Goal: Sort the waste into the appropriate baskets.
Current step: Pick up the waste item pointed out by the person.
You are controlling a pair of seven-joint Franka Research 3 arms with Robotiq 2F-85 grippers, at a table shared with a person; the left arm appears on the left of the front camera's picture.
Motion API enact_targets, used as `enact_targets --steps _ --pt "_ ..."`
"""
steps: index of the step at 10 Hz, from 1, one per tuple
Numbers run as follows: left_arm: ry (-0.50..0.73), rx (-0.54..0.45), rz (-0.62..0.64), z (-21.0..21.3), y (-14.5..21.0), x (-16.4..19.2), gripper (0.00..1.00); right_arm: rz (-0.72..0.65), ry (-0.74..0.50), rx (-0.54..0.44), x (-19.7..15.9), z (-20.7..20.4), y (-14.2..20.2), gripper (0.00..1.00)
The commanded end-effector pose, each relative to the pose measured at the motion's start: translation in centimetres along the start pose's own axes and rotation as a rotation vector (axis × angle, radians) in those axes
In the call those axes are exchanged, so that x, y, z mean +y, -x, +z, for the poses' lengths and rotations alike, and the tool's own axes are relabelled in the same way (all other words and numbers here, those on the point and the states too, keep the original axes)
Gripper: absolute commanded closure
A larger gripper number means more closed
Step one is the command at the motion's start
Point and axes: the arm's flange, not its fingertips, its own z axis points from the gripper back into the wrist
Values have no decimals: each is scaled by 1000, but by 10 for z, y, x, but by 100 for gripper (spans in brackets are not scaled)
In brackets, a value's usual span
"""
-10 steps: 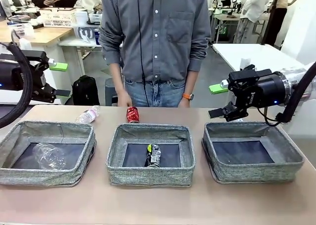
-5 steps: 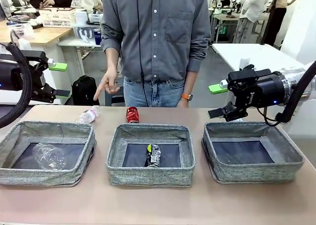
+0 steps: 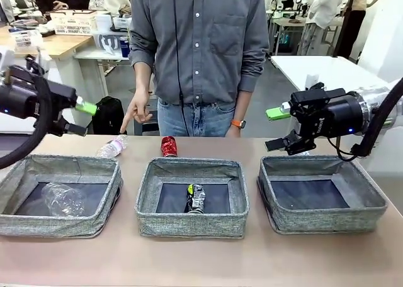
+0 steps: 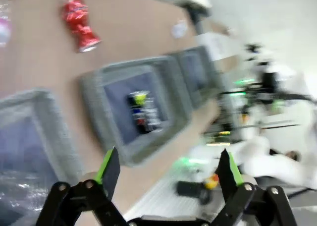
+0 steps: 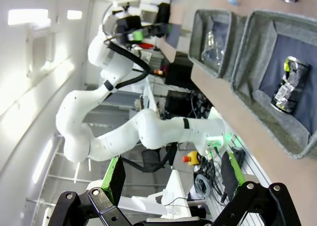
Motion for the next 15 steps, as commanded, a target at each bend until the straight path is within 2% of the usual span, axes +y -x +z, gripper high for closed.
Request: enact_targets --steps 1,3,4,5,6,8,9,10,11,14,15 --pt "-1241 259 -179 -23 -9 15 0 9 6 9 0 2 1 0" --pt "-1336 318 -262 -40 -15 13 0 9 6 9 0 2 1 0" --pt "-1350 291 -282 -45 -19 12 0 9 6 9 0 2 1 0" --pt "-1293 284 -223 -44 -21 9 0 9 6 9 0 2 1 0" --pt "-620 122 -267 -42 -20 11 0 9 6 9 0 2 1 0" --pt "-620 122 -267 -42 -20 11 0 9 6 9 0 2 1 0" --pt "-728 135 -296 -48 -22 10 0 9 6 9 0 2 1 0" --pt "-757 211 -305 -51 -40 20 0 9 6 9 0 2 1 0" --pt "-775 243 -308 -62 -71 33 0 9 6 9 0 2 1 0" --pt "-880 276 -353 -93 -162 68 0 9 6 9 0 2 1 0" --pt "-838 329 -324 -102 -180 81 0 9 6 9 0 2 1 0"
